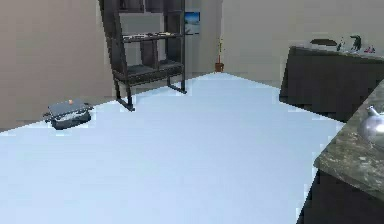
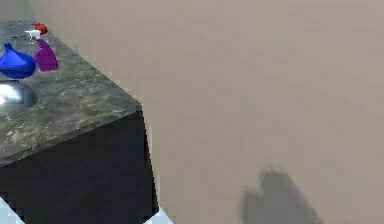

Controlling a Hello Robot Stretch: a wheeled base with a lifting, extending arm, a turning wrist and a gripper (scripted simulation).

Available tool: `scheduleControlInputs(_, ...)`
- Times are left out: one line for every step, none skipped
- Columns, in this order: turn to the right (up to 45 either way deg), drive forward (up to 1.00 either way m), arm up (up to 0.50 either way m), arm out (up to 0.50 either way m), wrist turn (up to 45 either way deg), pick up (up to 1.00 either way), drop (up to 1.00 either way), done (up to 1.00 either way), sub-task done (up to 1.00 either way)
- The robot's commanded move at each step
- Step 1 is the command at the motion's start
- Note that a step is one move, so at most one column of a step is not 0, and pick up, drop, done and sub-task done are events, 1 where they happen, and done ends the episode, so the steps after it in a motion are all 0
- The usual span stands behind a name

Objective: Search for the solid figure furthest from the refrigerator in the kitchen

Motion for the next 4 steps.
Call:
scheduleControlInputs(12.0,0.0,0.0,0.0,0.0,0.0,0.0,0.0,0.0)
scheduleControlInputs(0.0,0.3,0.0,0.0,0.0,0.0,0.0,0.0,0.0)
scheduleControlInputs(-45.0,0.0,0.0,0.0,0.0,0.0,0.0,0.0,0.0)
scheduleControlInputs(-3.0,0.0,0.0,0.0,0.0,0.0,0.0,0.0,0.0)
